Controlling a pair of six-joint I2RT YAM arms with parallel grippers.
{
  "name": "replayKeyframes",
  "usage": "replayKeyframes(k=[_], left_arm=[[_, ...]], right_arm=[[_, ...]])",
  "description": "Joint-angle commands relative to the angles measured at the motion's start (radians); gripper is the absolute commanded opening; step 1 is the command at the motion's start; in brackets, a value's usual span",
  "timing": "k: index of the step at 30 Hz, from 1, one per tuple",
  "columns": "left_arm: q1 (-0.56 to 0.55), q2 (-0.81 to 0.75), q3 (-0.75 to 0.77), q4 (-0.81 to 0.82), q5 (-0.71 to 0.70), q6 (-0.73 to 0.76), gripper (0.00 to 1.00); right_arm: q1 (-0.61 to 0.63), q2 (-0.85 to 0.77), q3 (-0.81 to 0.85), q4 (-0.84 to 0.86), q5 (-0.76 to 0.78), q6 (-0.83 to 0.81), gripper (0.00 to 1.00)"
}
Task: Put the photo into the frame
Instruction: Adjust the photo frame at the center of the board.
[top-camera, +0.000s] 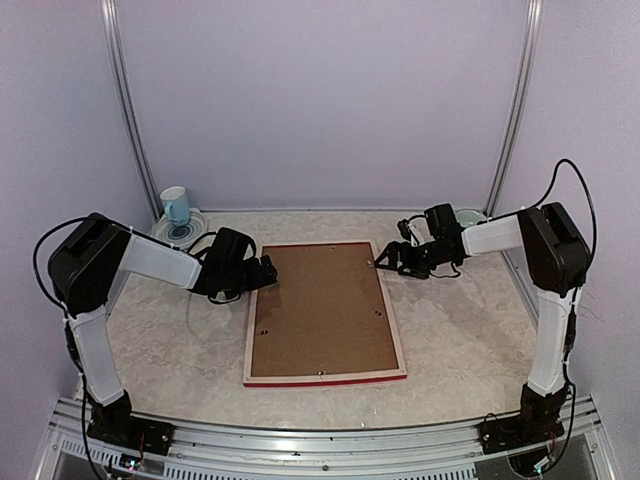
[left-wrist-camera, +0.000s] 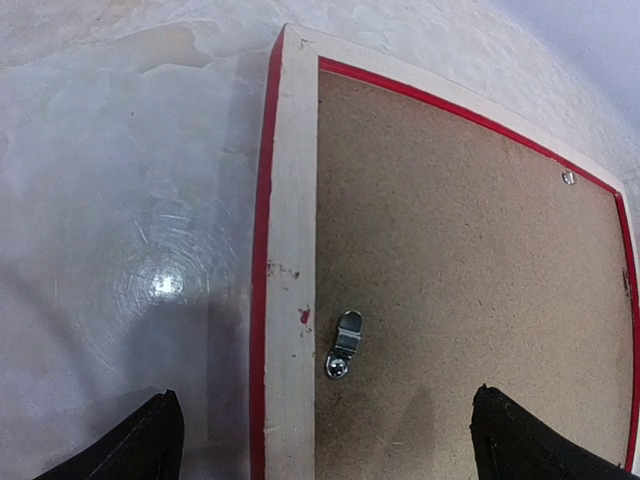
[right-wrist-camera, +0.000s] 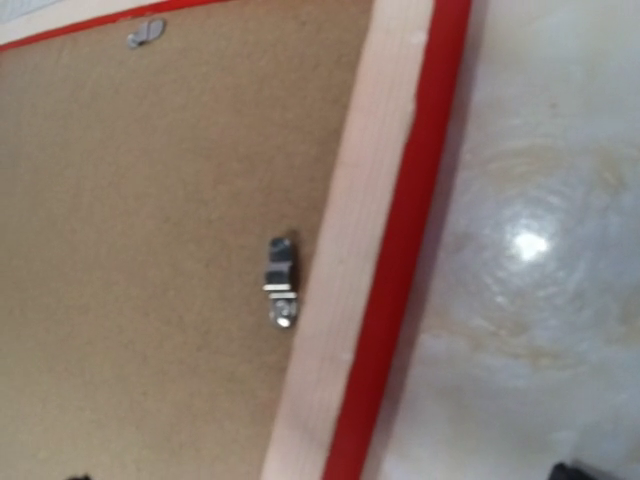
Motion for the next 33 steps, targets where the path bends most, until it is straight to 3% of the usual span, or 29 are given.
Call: replayKeyframes(k=[1, 11, 23, 33], left_arm=[[-0.025, 0.020, 0.001, 0.019, 0.052, -0.025, 0.99], [-0.071, 0.006, -0.013, 0.037, 0.088, -0.043, 0.99], [-0.127, 0.000, -0.023, 0.051, 0.111, -0.040, 0.99], [-0.162, -0.036, -0.045, 0.045, 0.082, -0.042, 0.99]], right_arm=[[0.003, -0.025, -0.033, 0.028, -0.035, 0.012, 0.99], [0.023, -0.033, -0.087, 0.065, -0.075, 0.037, 0.99], [0.069, -0.156, -0.233, 0.111, -0.072, 0.059, 0.99], [0.114, -0.289, -0.310, 0.079, 0.019, 0.061, 0.99]])
